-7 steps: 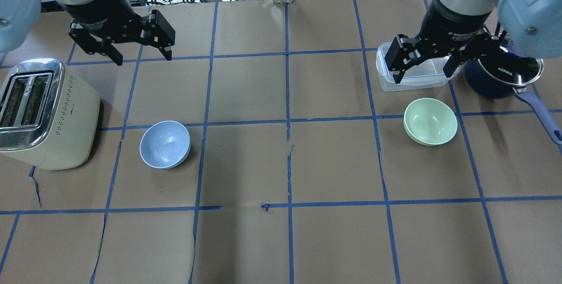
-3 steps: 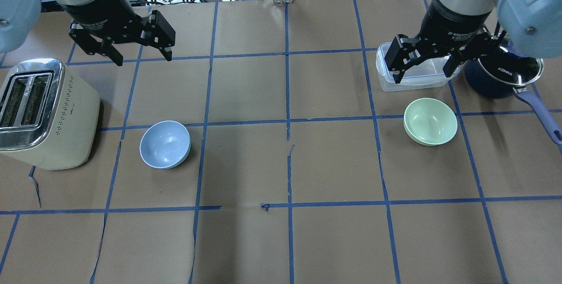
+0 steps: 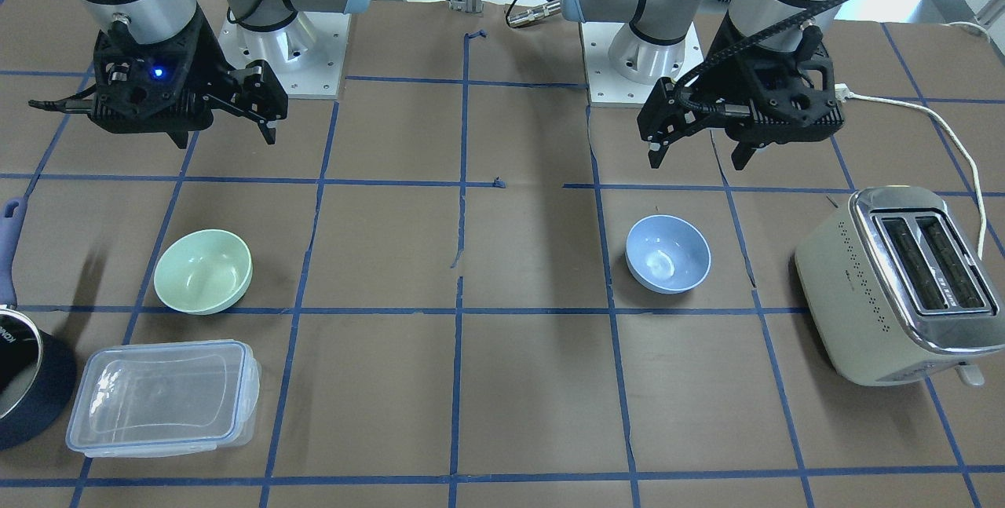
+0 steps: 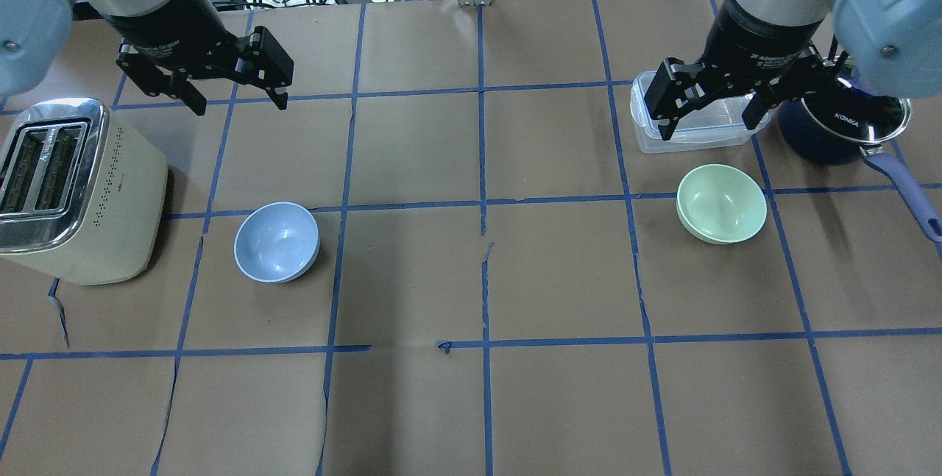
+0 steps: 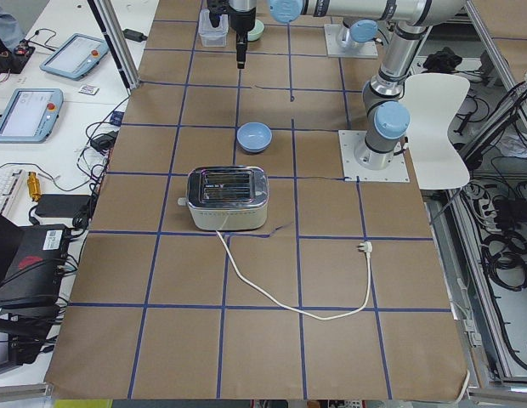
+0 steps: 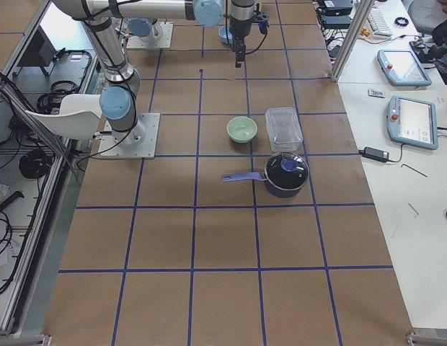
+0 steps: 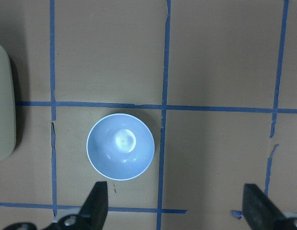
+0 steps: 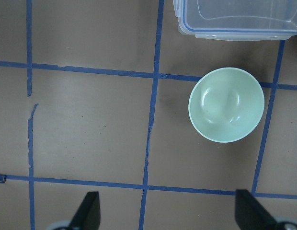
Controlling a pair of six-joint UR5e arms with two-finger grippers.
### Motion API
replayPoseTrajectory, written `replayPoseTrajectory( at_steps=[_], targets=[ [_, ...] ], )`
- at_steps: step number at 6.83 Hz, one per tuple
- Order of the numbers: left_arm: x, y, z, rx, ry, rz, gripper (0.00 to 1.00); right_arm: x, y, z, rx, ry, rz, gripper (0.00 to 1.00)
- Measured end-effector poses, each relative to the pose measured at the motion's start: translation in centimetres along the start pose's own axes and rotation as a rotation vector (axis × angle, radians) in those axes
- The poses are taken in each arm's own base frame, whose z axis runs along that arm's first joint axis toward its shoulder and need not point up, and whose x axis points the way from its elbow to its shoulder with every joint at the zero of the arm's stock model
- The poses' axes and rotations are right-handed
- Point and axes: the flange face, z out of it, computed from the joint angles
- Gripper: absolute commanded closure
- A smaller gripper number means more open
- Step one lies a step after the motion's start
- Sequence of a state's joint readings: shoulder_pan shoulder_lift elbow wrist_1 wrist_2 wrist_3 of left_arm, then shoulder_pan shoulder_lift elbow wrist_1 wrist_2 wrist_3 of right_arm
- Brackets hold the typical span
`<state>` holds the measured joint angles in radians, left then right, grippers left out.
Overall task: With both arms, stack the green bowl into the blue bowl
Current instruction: 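Lower the left gripper to the blue bowl while the right descends to the green bowl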
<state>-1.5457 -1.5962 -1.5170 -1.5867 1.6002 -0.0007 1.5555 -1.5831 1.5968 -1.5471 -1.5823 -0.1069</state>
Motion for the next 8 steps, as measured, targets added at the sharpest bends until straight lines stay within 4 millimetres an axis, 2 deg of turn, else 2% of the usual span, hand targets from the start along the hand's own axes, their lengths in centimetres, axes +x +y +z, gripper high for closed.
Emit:
replayPoseTrajectory(
  at_steps=[1,2,3,4,6,7,8],
  targets=[
    [-2.1,-0.2,1.2,-0.028,0.001,0.003,0.0,0.0,0.0,0.0,0.0,-0.001,-0.002,0.0],
    [-5.7,-0.3,3.4,-0.067,0.01,0.013,0.0,0.0,0.0,0.0,0.0,-0.001,-0.005,0.0],
    [-9.1,-0.4,6.6,-0.095,0.02,0.013,0.0,0.0,0.0,0.0,0.0,-0.002,-0.006,0.0],
    [-11.2,-0.5,10.2,-0.102,0.025,0.0,0.0,0.0,0.0,0.0,0.001,-0.002,-0.002,0.0],
    [-12.4,0.5,18.3,-0.079,0.02,-0.022,0.0,0.6,-0.5,0.3,0.002,0.0,0.008,0.0],
    [-12.3,1.4,22.3,-0.06,0.015,-0.023,0.04,1.4,-1.7,1.1,0.013,0.003,0.021,0.0],
    [-12.1,2.2,25.3,-0.049,0.012,-0.017,0.24,2.6,-3.2,2.3,0.028,0.005,0.049,0.0]
  ],
)
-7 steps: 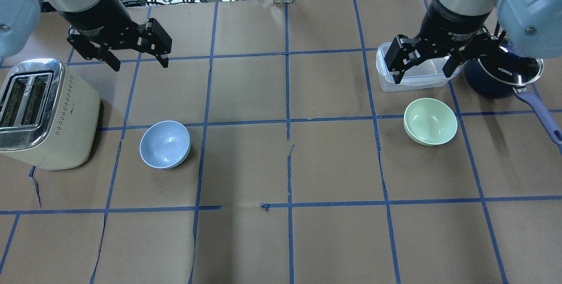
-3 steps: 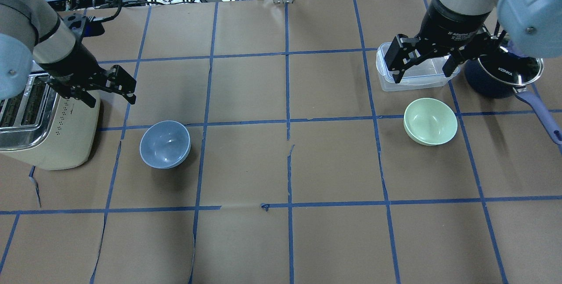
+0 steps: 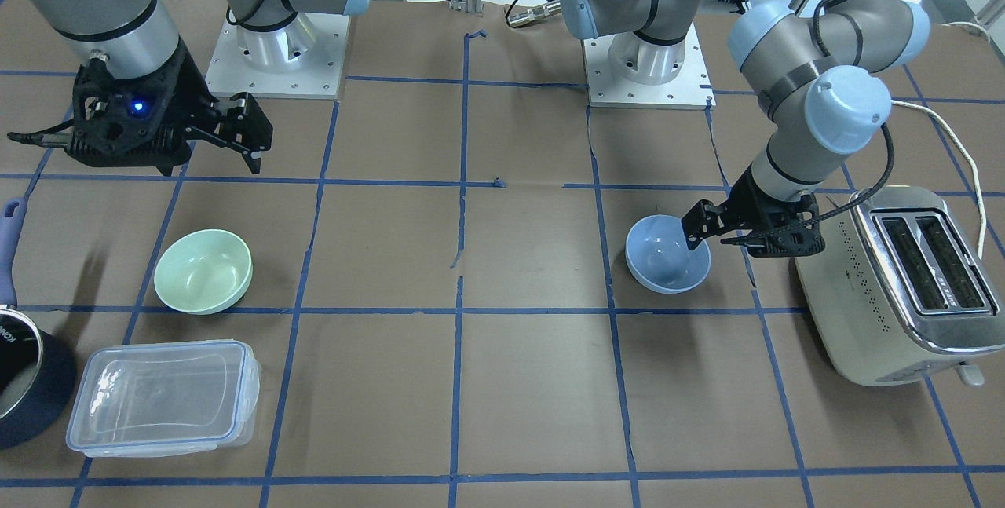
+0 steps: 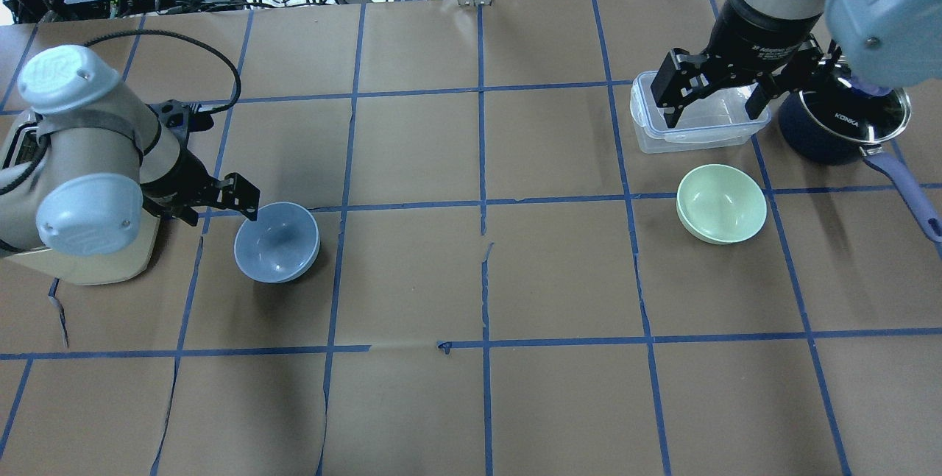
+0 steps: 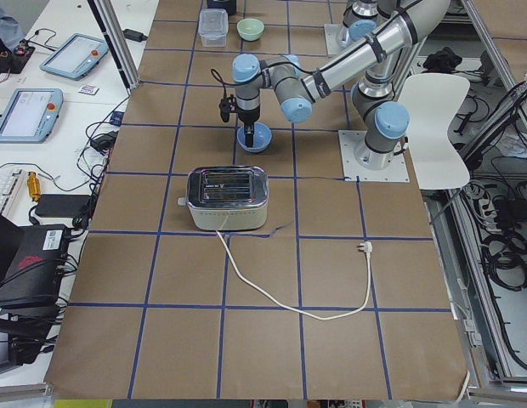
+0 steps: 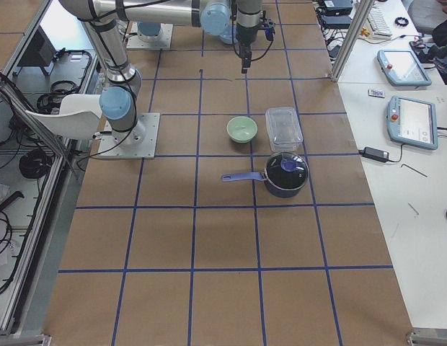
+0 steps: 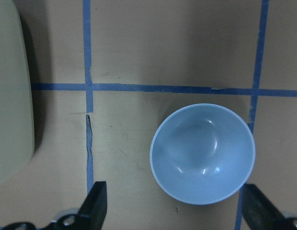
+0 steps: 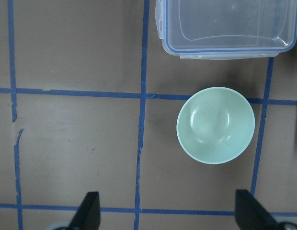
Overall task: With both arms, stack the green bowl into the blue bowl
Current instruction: 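Lower the left gripper to the blue bowl while the right descends to the green bowl, then grip the blue bowl rim with the left gripper while the right grips the green bowl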
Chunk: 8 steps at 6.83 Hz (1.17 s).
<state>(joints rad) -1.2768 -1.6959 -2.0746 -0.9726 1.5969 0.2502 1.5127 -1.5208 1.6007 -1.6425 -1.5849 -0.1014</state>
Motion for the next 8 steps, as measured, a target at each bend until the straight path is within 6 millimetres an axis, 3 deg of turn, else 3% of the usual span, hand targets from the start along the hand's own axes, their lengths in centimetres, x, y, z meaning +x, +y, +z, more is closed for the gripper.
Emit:
replayPoseTrajectory(
  at_steps=[1,2,3,4,6,8],
  targets=[
    [-0.5,0.5,2.1,-0.012,0.006,0.002,0.62,1.3,-1.3,2.6,-0.024,-0.005,0.029,0.0],
    [-1.4,0.9,3.7,-0.034,0.019,0.008,0.92,2.4,-2.3,6.7,-0.081,-0.012,0.049,0.0],
    [-2.1,1.1,4.9,-0.056,0.032,0.033,1.0,3.1,-2.9,10.4,-0.11,-0.013,0.061,0.0],
    [-2.3,1.2,5.4,-0.066,0.041,0.048,1.0,3.5,-3.1,13.4,-0.115,-0.001,0.066,0.0],
    [-1.8,0.0,4.0,-0.036,0.053,0.062,1.0,4.0,-3.3,17.9,-0.094,0.048,0.058,0.0],
    [0.7,-1.8,1.7,-0.019,0.137,0.026,1.0,4.0,-2.9,21.0,-0.105,0.057,0.055,0.0]
  ],
)
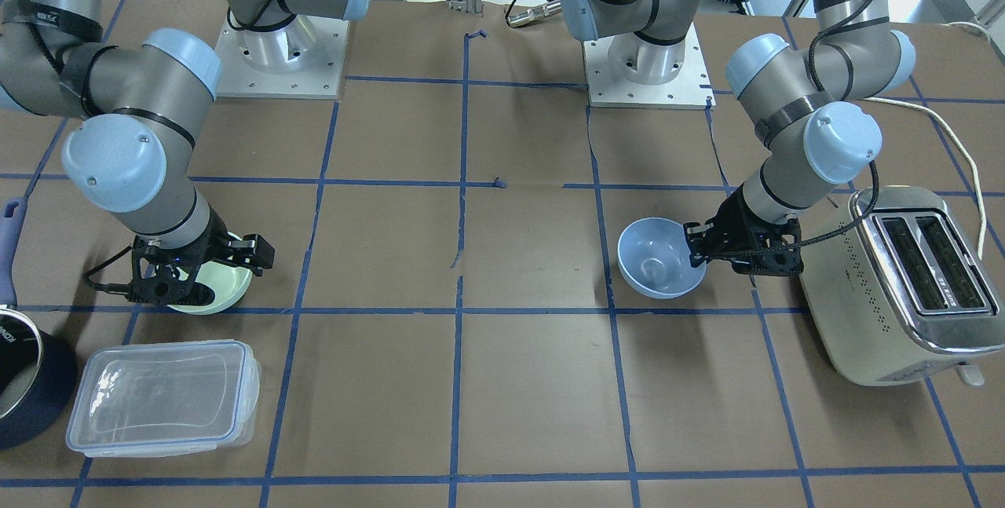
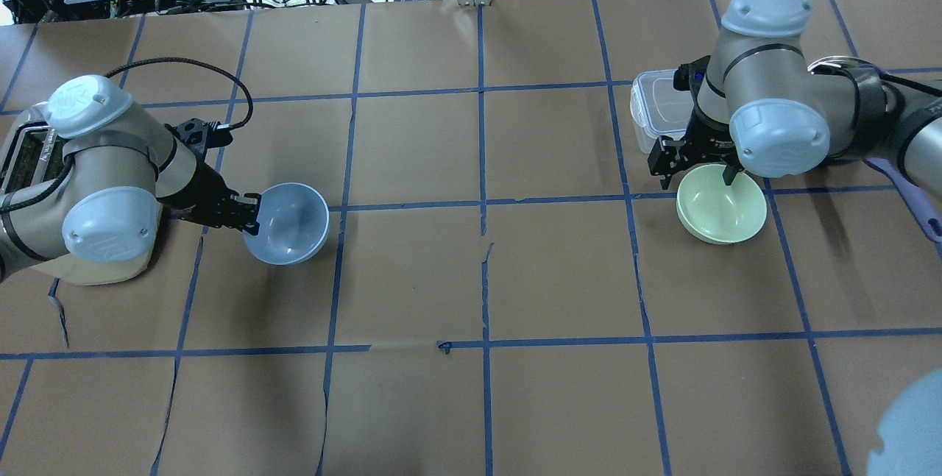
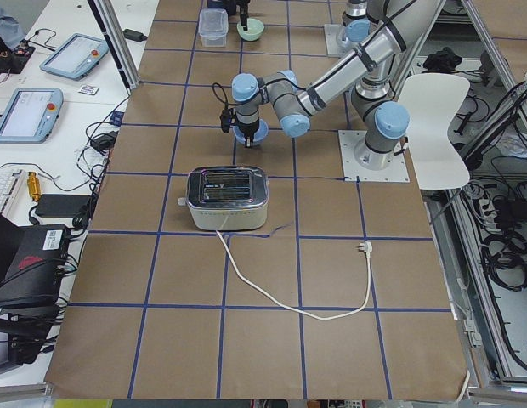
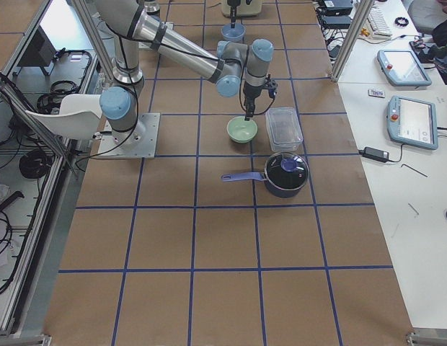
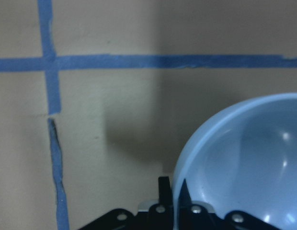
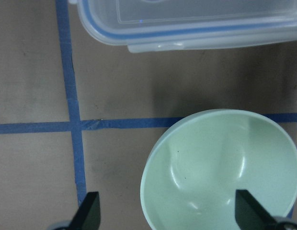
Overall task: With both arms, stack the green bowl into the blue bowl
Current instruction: 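Grip the blue bowl rim with the left gripper while the right grips the green bowl, then carry the blue bowl to table center with the left gripper and release it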
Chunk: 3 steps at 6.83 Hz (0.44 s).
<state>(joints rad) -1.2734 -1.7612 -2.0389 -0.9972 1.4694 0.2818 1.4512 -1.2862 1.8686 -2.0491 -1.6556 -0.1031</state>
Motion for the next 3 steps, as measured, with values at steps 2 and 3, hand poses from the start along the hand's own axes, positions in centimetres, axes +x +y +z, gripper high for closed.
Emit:
replayPoseTrajectory(
  at_steps=[2,3],
  targets=[
    [7.4,-1.3,-0.8,0.016,0.048,-0.046,1.0,-0.2,-0.1,2.7,-0.033,-0.004,0.0,0.01],
    [12.1,-1.5,-1.2,0.025,0.055,-0.075,1.0,-0.3,-0.3,3.6,-0.038,-0.005,0.002,0.23]
  ],
)
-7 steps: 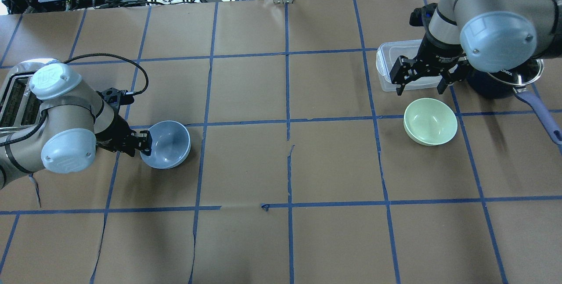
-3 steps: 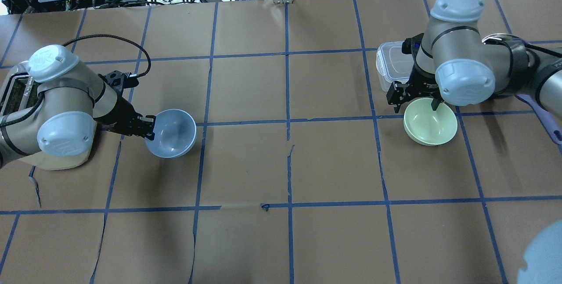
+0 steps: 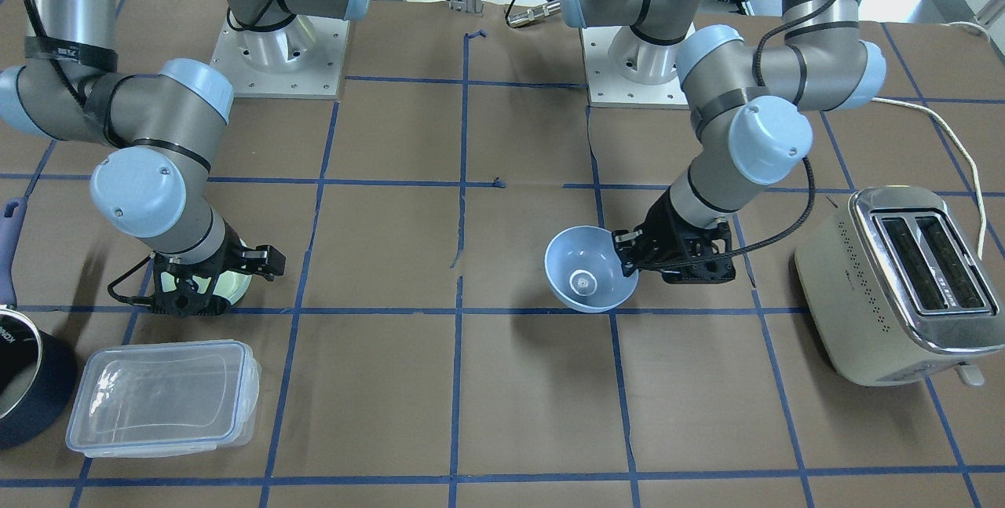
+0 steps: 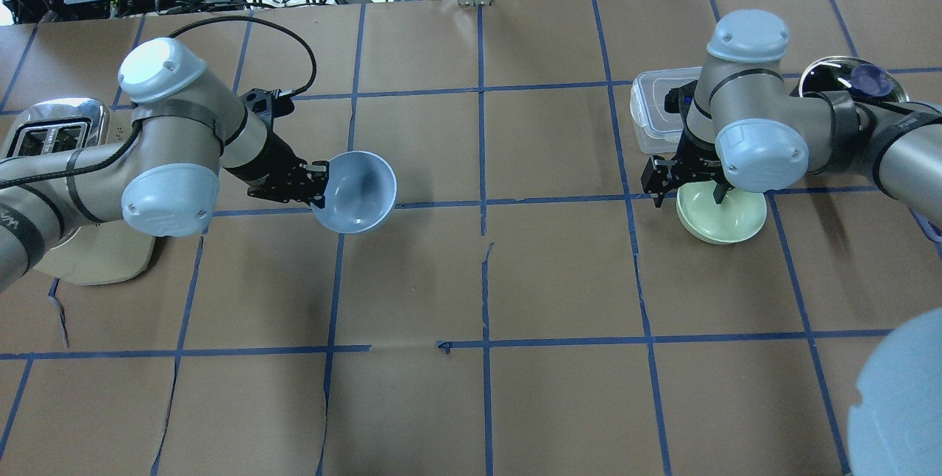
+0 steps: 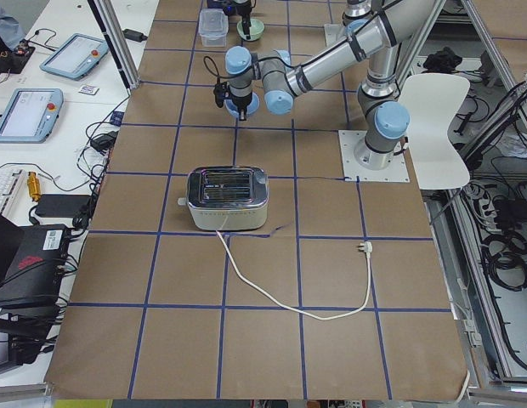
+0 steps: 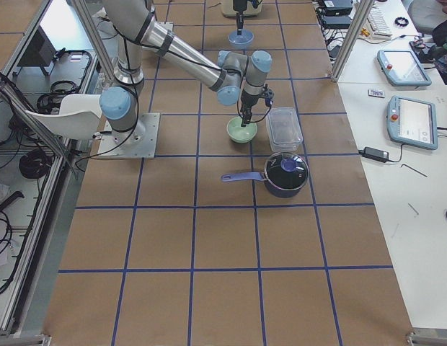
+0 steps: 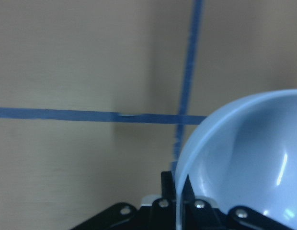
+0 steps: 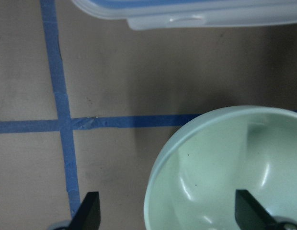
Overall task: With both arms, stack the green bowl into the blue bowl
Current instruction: 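Carry the blue bowl to table center with the left gripper and release it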
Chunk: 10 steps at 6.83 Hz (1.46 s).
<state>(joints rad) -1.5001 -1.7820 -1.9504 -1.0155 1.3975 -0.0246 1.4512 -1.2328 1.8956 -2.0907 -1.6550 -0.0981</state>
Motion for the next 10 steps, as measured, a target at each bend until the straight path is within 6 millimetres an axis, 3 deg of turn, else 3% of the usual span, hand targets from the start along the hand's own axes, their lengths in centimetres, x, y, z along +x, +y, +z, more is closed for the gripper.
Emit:
replayPoseTrajectory(
  at_steps=[1,2,3,4,6,9,10],
  targets=[
    [4.9,0.5,0.3,0.013,0.009,-0.046,1.0,0.0,-0.4,0.5,0.013,0.002,0.002,0.76],
    [9.3,1.4,1.3,0.024,0.019,-0.094,1.0,0.0,-0.6,0.5,0.03,0.005,0.006,1.0],
    [12.1,2.1,2.8,0.027,0.028,-0.131,1.0,0.1,-0.8,0.5,0.038,0.006,0.011,1.0],
    [13.5,2.3,4.4,0.018,0.035,-0.15,1.0,0.1,-0.8,0.5,0.04,0.006,0.013,1.0],
    [14.9,2.8,6.6,-0.007,0.04,-0.153,0.99,0.1,-0.9,0.1,0.051,0.006,0.013,1.0],
    [15.3,2.8,7.7,-0.02,0.043,-0.149,0.0,0.1,-1.0,-3.4,0.103,0.01,0.058,1.0],
    [15.3,2.7,7.4,-0.014,0.046,-0.146,0.0,-0.2,-0.9,-4.9,0.123,0.006,0.113,1.0]
  ],
)
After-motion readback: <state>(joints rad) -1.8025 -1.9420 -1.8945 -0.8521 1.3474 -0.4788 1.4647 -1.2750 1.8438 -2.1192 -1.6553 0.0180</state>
